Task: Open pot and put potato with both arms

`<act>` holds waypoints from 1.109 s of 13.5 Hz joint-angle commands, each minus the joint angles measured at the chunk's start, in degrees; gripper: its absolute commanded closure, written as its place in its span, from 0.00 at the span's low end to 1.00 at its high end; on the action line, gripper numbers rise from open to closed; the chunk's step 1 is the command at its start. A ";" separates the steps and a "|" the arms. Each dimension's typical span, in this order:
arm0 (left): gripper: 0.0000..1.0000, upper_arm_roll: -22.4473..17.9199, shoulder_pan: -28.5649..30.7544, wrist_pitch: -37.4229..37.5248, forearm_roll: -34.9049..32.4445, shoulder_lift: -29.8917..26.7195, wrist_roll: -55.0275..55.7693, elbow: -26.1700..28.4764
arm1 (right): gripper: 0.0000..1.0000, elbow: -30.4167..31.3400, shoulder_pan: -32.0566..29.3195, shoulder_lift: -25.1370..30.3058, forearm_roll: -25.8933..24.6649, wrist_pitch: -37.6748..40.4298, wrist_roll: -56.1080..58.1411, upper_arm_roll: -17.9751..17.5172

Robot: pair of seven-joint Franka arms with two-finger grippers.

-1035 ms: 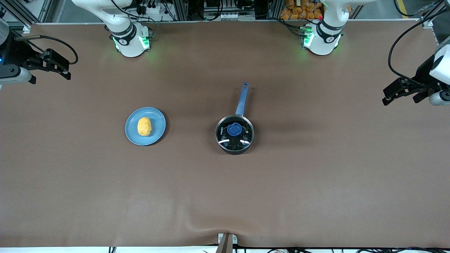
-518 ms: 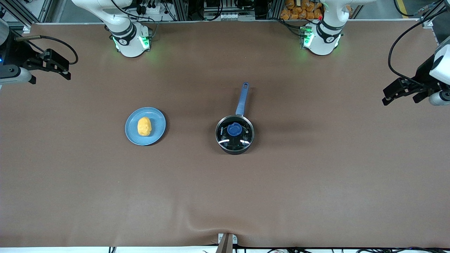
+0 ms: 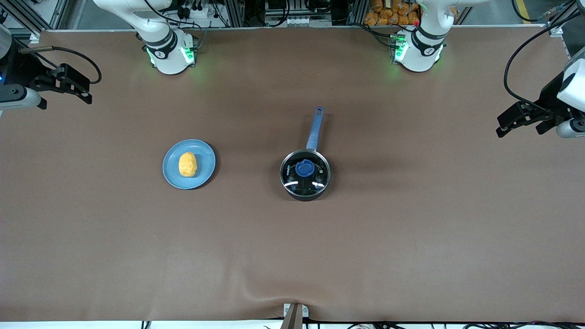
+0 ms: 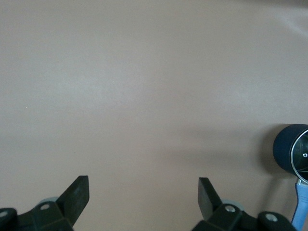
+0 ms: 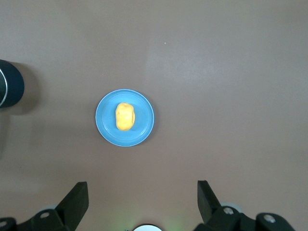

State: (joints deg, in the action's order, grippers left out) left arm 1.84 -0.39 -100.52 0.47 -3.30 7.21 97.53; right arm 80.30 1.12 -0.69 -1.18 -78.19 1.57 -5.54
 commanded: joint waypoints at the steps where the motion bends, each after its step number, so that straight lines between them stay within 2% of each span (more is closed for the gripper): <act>1: 0.00 0.36 0.74 0.41 1.55 0.48 -1.14 -1.11 | 0.00 -1.46 -0.24 -0.72 0.03 0.93 0.01 -0.09; 15: 0.00 0.62 -0.31 0.50 1.81 0.66 -0.18 -0.94 | 0.00 -1.46 -0.07 -0.72 0.12 1.11 0.01 -0.09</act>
State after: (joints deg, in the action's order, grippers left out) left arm 2.09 -0.49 -100.52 0.55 -3.25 7.20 97.53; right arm 80.30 1.12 -0.72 -1.17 -78.07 1.57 -5.54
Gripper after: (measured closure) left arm 0.000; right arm 0.000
